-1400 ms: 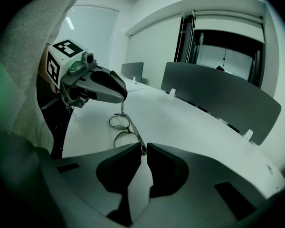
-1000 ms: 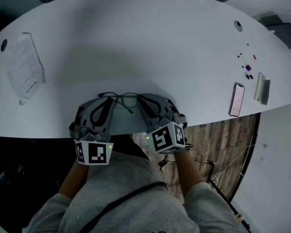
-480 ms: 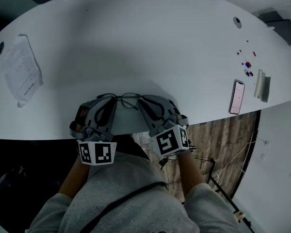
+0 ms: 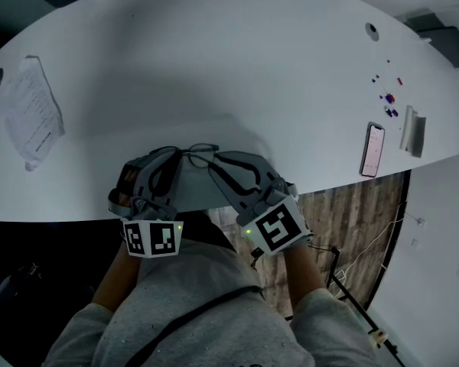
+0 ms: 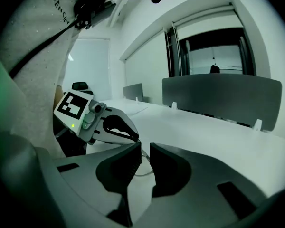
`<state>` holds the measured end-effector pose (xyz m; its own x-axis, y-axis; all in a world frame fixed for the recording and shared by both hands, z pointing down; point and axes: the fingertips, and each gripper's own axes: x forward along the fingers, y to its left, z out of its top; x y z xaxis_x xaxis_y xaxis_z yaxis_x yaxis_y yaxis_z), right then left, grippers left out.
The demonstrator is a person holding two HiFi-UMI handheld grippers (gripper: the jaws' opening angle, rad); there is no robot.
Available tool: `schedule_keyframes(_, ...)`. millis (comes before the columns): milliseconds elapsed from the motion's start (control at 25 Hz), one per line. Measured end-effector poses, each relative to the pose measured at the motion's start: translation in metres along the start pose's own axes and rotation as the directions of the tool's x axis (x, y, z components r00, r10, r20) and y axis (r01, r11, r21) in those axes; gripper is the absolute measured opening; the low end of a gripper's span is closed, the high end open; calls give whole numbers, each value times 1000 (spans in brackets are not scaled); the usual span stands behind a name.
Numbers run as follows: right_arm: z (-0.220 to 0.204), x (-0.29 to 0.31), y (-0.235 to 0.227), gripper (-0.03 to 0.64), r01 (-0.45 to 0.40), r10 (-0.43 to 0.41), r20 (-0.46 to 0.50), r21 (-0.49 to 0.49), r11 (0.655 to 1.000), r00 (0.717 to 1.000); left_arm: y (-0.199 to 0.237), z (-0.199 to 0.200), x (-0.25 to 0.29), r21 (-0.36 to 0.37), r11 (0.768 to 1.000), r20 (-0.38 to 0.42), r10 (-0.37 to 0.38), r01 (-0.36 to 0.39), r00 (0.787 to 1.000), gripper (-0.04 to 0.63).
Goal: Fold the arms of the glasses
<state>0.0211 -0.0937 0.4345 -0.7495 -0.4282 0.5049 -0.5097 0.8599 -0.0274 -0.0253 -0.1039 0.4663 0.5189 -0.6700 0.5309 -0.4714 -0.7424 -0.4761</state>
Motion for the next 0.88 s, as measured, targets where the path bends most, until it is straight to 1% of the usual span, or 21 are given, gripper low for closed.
schedule_keyframes(160, -5, 10, 4, 52, 4, -7, -37, -74, 997, 999, -1, -1, 2, 8, 1000, 0, -7, 7, 1000, 39)
schedule_keyframes(400, -10, 16, 2, 41, 19, -27, -69, -121, 993, 997, -2, -3, 3, 23, 1000, 30, -13, 12, 999, 40)
schedule_keyframes(560, -13, 18, -2, 37, 37, -47, -81, -124, 992, 996, -3, -3, 3, 57, 998, 46, -23, 21, 999, 38)
schedule_keyframes(880, -20, 26, -10, 35, 59, -74, -115, -128, 990, 991, -5, -4, 4, 90, 995, 48, -47, 43, 998, 34)
